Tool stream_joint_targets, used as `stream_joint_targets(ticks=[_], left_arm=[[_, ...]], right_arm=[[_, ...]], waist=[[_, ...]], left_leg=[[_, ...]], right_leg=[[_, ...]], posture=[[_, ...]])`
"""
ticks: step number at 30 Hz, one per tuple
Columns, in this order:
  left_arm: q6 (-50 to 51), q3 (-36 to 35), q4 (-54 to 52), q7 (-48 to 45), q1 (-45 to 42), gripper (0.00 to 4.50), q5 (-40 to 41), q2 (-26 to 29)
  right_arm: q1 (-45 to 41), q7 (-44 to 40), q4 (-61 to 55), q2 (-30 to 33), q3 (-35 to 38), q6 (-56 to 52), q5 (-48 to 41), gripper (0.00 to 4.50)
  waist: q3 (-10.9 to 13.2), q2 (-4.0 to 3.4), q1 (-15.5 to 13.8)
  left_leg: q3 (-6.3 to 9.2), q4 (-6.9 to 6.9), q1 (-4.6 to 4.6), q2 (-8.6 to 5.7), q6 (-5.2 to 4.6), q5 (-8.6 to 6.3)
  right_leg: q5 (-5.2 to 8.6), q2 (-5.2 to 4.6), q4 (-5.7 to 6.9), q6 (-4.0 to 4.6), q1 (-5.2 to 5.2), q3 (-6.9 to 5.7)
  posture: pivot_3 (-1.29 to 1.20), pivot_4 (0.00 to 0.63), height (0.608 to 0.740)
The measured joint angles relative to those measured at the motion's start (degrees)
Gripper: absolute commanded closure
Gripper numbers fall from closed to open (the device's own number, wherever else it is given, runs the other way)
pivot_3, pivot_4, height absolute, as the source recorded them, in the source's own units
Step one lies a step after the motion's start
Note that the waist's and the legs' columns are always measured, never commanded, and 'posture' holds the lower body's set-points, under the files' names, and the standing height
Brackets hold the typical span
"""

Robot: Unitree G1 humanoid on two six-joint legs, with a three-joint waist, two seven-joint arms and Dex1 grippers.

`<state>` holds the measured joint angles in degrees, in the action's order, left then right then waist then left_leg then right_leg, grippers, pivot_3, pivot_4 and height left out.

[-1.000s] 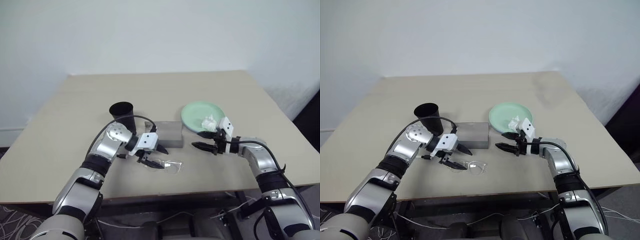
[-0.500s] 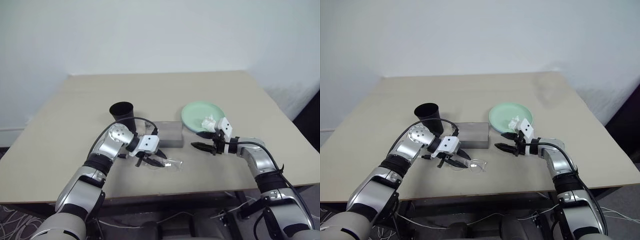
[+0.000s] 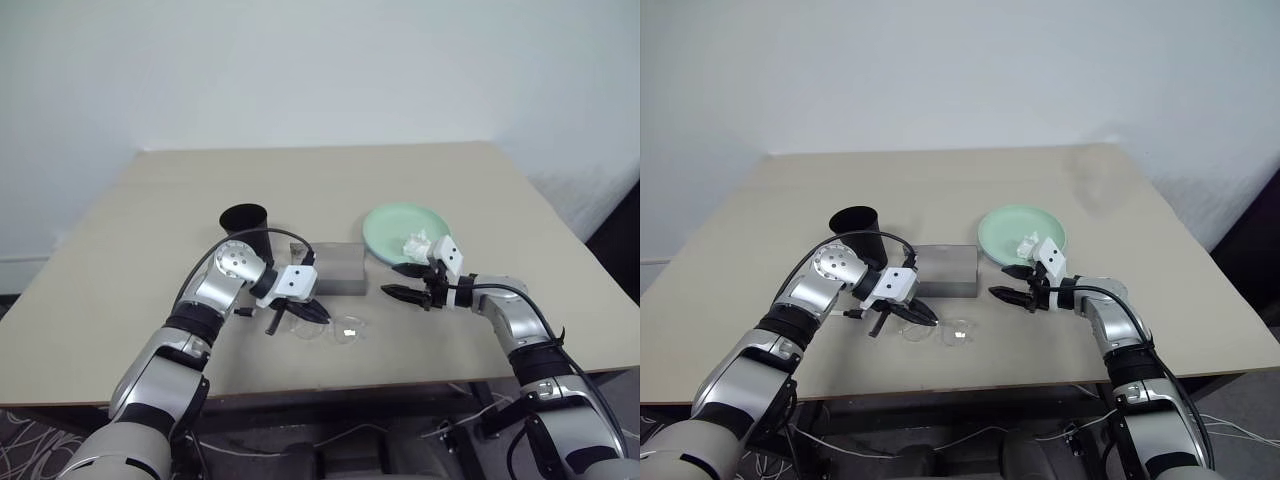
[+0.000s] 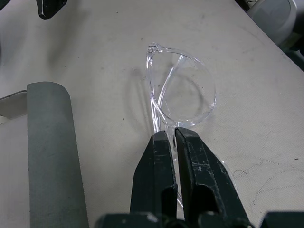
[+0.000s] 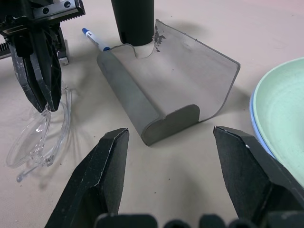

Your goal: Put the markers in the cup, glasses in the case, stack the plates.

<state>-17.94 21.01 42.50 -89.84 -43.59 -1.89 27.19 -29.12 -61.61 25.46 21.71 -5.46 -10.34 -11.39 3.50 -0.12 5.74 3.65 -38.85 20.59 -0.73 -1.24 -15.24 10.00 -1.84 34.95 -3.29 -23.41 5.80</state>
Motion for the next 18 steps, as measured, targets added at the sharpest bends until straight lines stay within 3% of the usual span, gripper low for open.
stream_joint_targets(ticks=[8,12,18], left_arm=[[7.1,-2.2,-1.4,-2.1,-0.6,4.48,3.4,0.0],[9.0,-4.6,-1.4,-1.4,-5.0,4.48,5.4,0.0],[-4.4,-4.9,9.4,16.0,-14.2,4.48,-2.8,-0.6]], right_arm=[[0.0,-1.3,-0.9,0.1,0.0,-0.6,-0.4,1.41],[0.0,-1.4,-0.9,0.4,0.0,-0.6,-0.4,1.41],[-0.1,-1.4,-1.0,0.4,0.1,-0.6,-0.4,1.41]], waist=[[0.0,0.02,0.0],[0.0,0.05,0.0],[0.0,0.05,0.0]], left_leg=[[0.05,-0.02,0.06,-0.01,0.00,0.00],[0.06,-0.02,0.07,-0.02,0.00,0.00],[0.07,-0.01,0.04,-0.07,0.00,0.00]], right_leg=[[0.00,0.00,0.00,0.00,-0.02,-0.02],[0.00,0.00,0.00,0.00,-0.05,-0.03],[-0.01,0.00,-0.03,-0.02,-0.01,-0.01]], posture=[[0.00,0.000,0.737],[0.00,0.000,0.737],[0.00,0.000,0.737]])
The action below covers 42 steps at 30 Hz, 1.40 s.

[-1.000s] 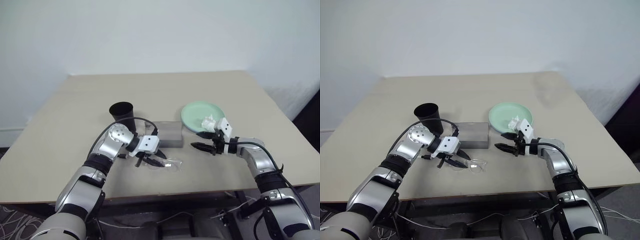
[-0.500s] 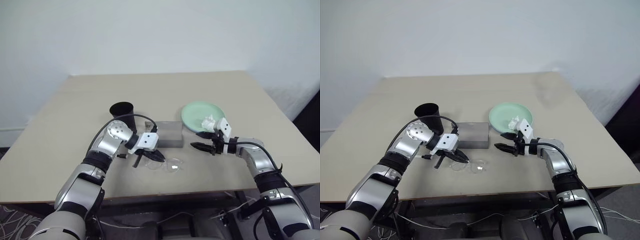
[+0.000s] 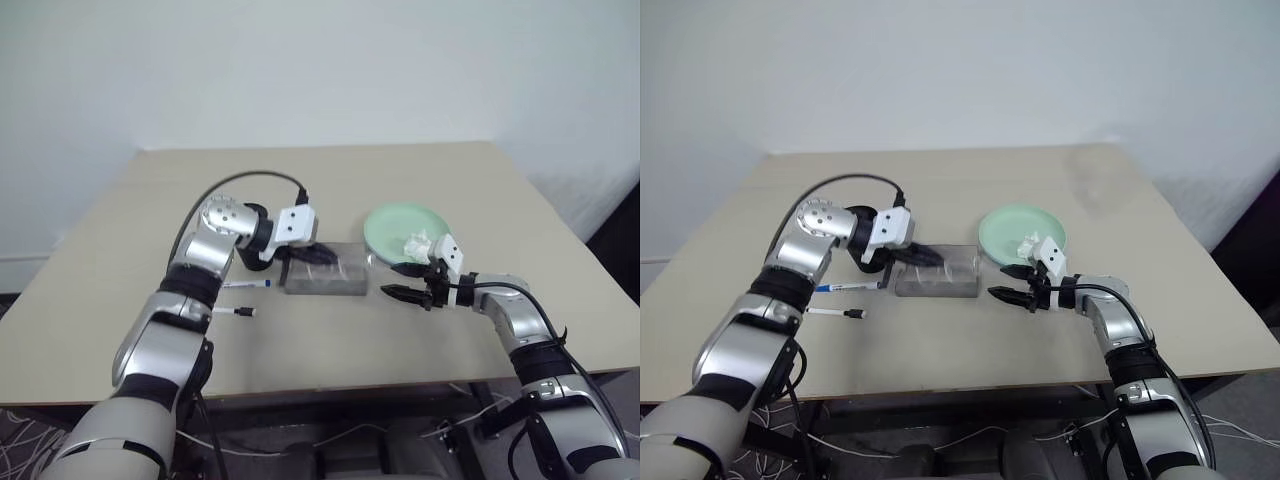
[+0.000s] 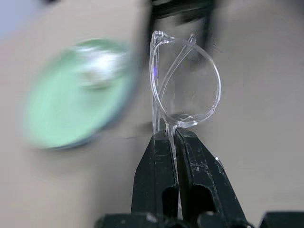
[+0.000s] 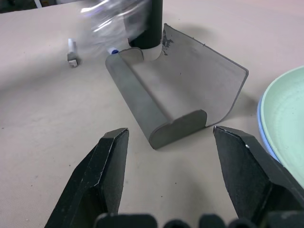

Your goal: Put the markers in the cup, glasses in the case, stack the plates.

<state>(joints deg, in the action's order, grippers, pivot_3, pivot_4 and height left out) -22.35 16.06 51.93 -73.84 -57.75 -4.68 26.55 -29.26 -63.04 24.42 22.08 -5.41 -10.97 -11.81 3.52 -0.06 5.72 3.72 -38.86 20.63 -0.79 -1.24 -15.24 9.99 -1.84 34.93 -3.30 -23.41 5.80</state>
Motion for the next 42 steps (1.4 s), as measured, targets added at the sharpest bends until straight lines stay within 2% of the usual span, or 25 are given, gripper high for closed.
stream_joint_targets(ticks=[5,9,14,19,20,22,25,29,34,37,42], left_arm=[[-7.2,3.7,9.7,12.2,-1.6,4.48,-9.1,-1.4],[-8.9,5.7,13.6,16.9,-1.8,4.48,-13.0,-2.7],[-9.8,7.3,17.0,21.0,-1.9,4.48,-17.0,-3.6],[-10.1,7.2,17.9,21.2,-1.9,4.48,-17.4,-4.2],[-10.0,7.0,18.1,20.5,-1.9,4.17,-17.1,-4.4],[-9.5,6.7,18.2,18.8,-1.9,3.91,-16.8,-4.7],[-9.1,6.6,18.4,17.3,-1.8,2.94,-16.8,-4.9],[-9.2,5.9,18.3,19.8,-1.8,1.56,-16.9,-4.8],[-9.2,5.5,18.4,23.2,-1.9,1.56,-17.0,-4.9],[-8.2,5.2,18.9,25.9,-3.2,2.14,-17.1,-5.2],[-7.4,4.9,19.5,31.8,-5.5,3.90,-18.1,-5.6]], right_arm=[[0.0,0.1,0.0,-0.1,0.0,0.0,0.0,1.41],[0.0,0.4,0.0,-0.2,0.0,0.0,0.0,1.41],[0.0,0.6,0.0,-0.3,0.0,0.0,0.0,1.41],[0.0,0.7,-0.1,-0.3,0.0,0.0,0.0,1.41],[0.0,0.8,-0.1,-0.3,0.0,0.0,0.0,1.41],[0.0,0.8,-0.1,-0.3,0.0,0.0,0.0,1.41],[0.0,0.8,-0.1,-0.3,0.0,0.1,0.0,1.41],[0.0,0.8,-0.1,-0.3,0.0,0.1,0.0,1.41],[0.0,0.8,-0.1,-0.4,-0.1,0.1,0.0,1.41],[0.0,0.8,-0.1,-0.5,-0.1,0.1,0.0,1.41],[0.0,1.0,-0.1,-0.6,-0.2,0.1,0.0,1.41]], waist=[[0.0,0.00,0.0],[0.0,0.01,0.0],[0.0,0.01,0.0],[0.0,0.01,0.0],[0.0,0.02,0.0],[0.0,0.02,0.0],[0.0,0.02,0.0],[0.0,0.02,0.0],[0.0,0.03,0.0],[0.0,0.03,0.0],[0.0,0.03,0.0]], left_leg=[[0.00,0.04,0.03,-0.01,0.00,0.00],[0.01,0.01,0.06,-0.05,0.00,0.00],[0.02,0.01,0.06,-0.06,0.00,0.00],[0.02,0.01,0.06,-0.06,0.00,0.00],[0.03,0.02,0.06,-0.06,0.00,0.00],[0.02,0.01,0.06,-0.06,0.00,0.00],[0.02,0.01,0.05,-0.06,0.00,0.00],[0.03,0.01,0.06,-0.06,0.00,0.00],[0.04,0.01,0.06,-0.06,0.00,0.00],[0.04,-0.01,0.07,-0.07,0.00,0.00],[0.05,0.00,0.06,-0.08,0.00,0.00]], right_leg=[[0.00,0.00,0.00,-0.01,-0.04,0.00],[0.00,-0.01,-0.01,-0.01,-0.03,0.01],[0.00,-0.01,0.00,-0.02,-0.03,0.01],[0.00,-0.01,0.00,-0.02,-0.03,0.01],[0.00,-0.01,0.01,-0.02,-0.03,0.01],[0.00,-0.01,0.01,-0.02,-0.03,0.01],[0.00,-0.01,0.02,-0.02,-0.03,0.01],[0.00,-0.02,0.01,-0.02,-0.03,0.01],[-0.01,-0.01,0.02,-0.02,-0.02,0.01],[-0.01,-0.02,0.02,-0.03,-0.02,0.00],[-0.01,-0.02,0.01,-0.03,-0.02,0.00]], posture=[[0.00,0.000,0.737],[0.00,0.000,0.737],[0.00,0.000,0.737],[0.00,0.000,0.737],[0.00,0.000,0.737],[0.00,0.000,0.737],[0.00,0.000,0.737],[0.00,0.000,0.737],[0.00,0.000,0.737],[0.00,0.000,0.737],[0.00,0.000,0.737]])
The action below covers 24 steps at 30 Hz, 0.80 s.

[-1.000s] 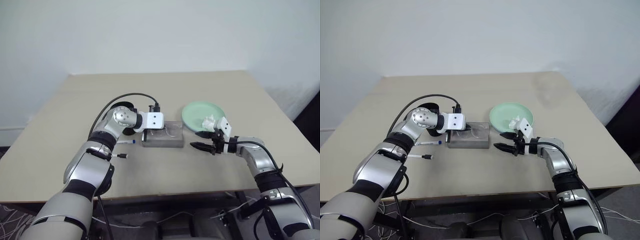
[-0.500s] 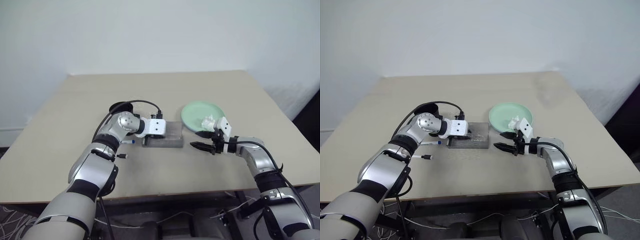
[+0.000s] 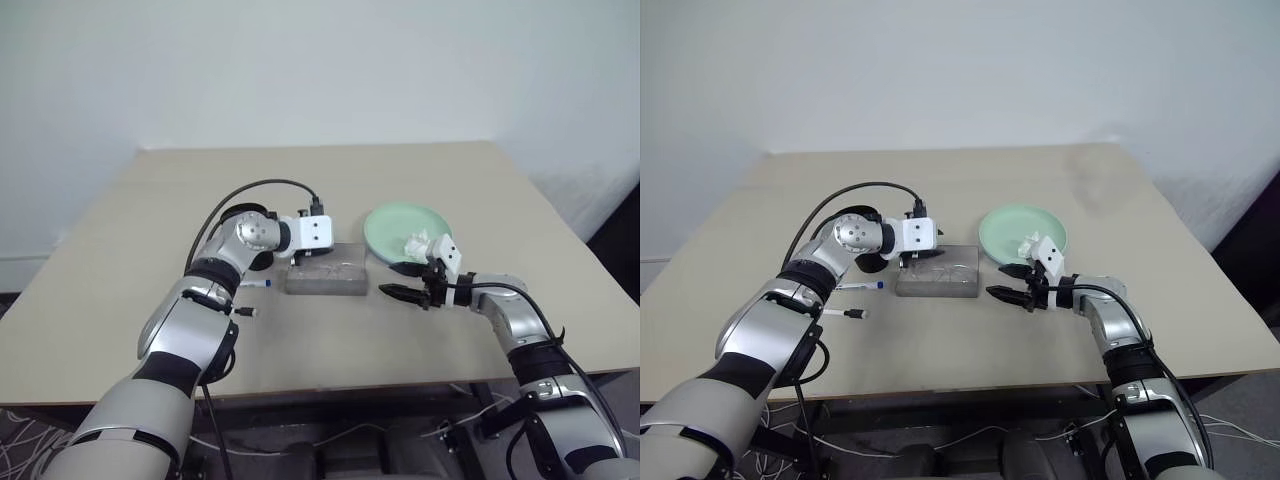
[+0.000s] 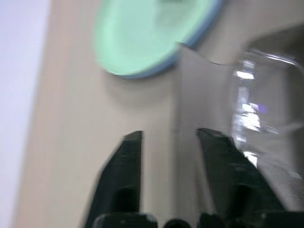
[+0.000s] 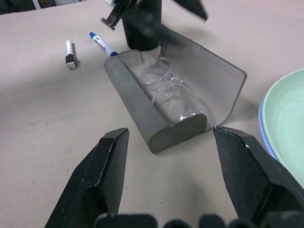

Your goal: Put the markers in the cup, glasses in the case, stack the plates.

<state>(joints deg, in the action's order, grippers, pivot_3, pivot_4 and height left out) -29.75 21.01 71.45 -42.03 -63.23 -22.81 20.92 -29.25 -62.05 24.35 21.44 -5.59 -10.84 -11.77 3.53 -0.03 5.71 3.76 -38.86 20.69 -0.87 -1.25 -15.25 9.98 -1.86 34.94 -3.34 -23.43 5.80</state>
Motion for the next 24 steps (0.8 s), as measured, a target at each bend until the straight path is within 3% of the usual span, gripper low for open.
stream_joint_targets(ticks=[2,10,17,24], left_arm=[[0.4,0.3,0.6,2.8,0.0,4.48,-1.2,-0.1],[2.3,1.4,2.7,10.3,-0.1,4.48,-4.5,-1.1],[4.7,6.9,4.5,20.6,-0.4,4.48,-11.9,-1.8],[5.3,6.5,5.1,17.1,-0.8,4.48,-11.8,-2.4]], right_arm=[[0.0,0.1,-0.1,0.0,0.0,0.0,0.0,1.41],[0.0,0.3,-0.3,0.0,0.0,0.0,0.0,1.41],[0.1,0.7,-1.5,0.0,0.0,0.0,0.0,1.41],[0.8,0.9,-3.0,0.0,0.2,-0.3,-0.1,1.41]], waist=[[0.0,0.00,0.0],[0.0,0.00,0.0],[0.0,0.01,0.0],[0.0,0.02,0.0]], left_leg=[[-0.01,0.00,0.00,0.00,0.00,0.00],[0.01,0.00,0.00,-0.02,0.00,0.00],[0.02,0.00,0.01,-0.03,0.00,0.00],[0.01,0.01,0.01,-0.03,0.00,0.00]], right_leg=[[0.00,0.00,0.00,0.00,0.00,0.00],[0.00,0.00,0.01,0.00,0.00,-0.01],[0.00,0.00,0.01,-0.01,0.00,-0.01],[0.00,-0.01,0.00,-0.01,0.01,-0.01]], posture=[[0.00,0.000,0.737],[0.00,0.000,0.737],[0.00,0.000,0.737],[0.00,0.000,0.737]])
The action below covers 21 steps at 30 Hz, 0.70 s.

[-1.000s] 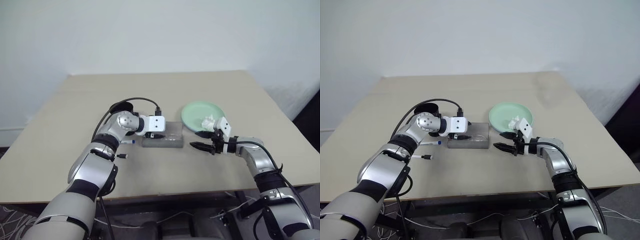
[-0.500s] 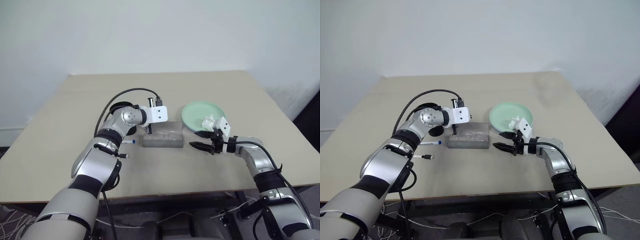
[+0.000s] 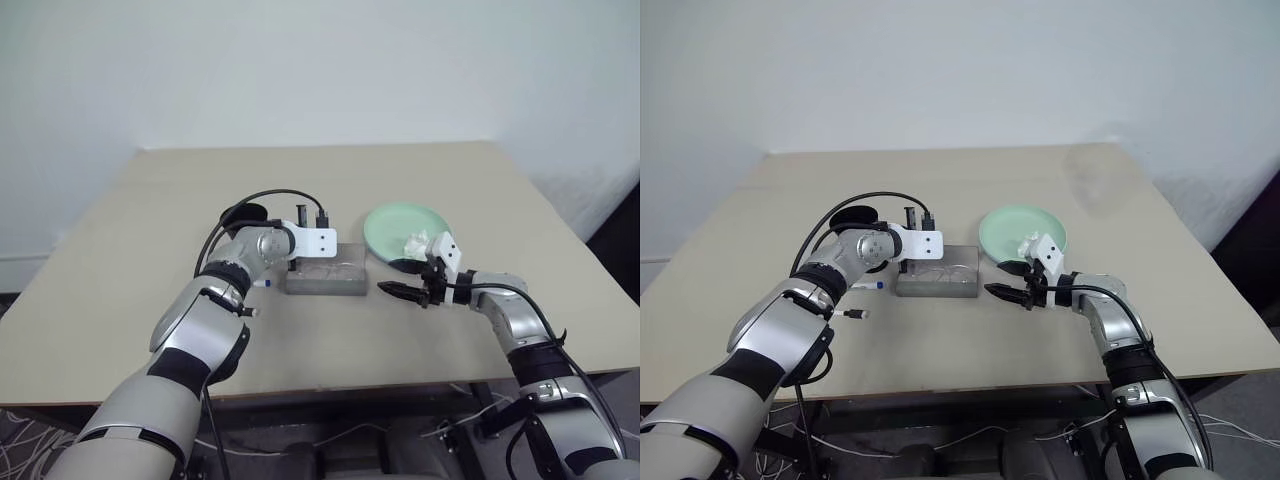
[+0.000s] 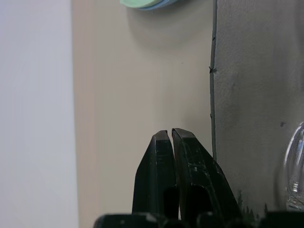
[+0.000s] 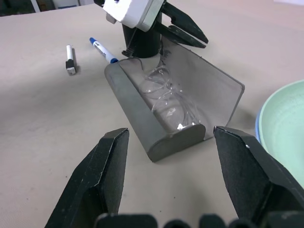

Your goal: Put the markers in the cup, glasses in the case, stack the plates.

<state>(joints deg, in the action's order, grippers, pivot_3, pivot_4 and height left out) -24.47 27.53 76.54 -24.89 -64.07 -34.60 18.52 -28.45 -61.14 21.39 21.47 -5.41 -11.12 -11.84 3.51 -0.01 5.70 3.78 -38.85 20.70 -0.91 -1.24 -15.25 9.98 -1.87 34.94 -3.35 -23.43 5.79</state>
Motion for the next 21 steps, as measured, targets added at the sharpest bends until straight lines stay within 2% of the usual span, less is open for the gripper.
stream_joint_targets(ticks=[6,14,21], left_arm=[[-1.8,-5.1,-0.1,-14.9,0.2,4.48,6.6,0.4],[-5.2,-8.8,-3.1,-37.2,2.5,4.48,13.5,4.4],[-5.5,-9.9,-6.8,-43.4,5.1,4.48,16.1,6.7]], right_arm=[[0.8,0.4,-1.1,0.2,0.2,-0.4,-0.1,1.41],[0.9,0.6,-1.0,0.0,0.2,-0.5,-0.5,1.41],[-1.1,-0.3,0.4,-0.3,0.0,-0.3,-0.5,1.41]], waist=[[0.0,0.01,0.0],[0.0,0.01,0.0],[0.0,0.04,0.0]], left_leg=[[-0.01,-0.01,0.01,-0.01,0.00,0.00],[-0.01,-0.02,0.00,-0.01,-0.01,0.00],[-0.01,-0.04,-0.03,0.01,-0.01,0.00]], right_leg=[[0.00,-0.01,-0.01,0.00,0.00,0.00],[0.00,-0.01,0.00,0.01,0.00,0.02],[0.00,-0.01,0.05,0.01,0.01,0.03]], posture=[[0.00,0.000,0.737],[0.00,0.000,0.737],[0.00,0.000,0.737]])
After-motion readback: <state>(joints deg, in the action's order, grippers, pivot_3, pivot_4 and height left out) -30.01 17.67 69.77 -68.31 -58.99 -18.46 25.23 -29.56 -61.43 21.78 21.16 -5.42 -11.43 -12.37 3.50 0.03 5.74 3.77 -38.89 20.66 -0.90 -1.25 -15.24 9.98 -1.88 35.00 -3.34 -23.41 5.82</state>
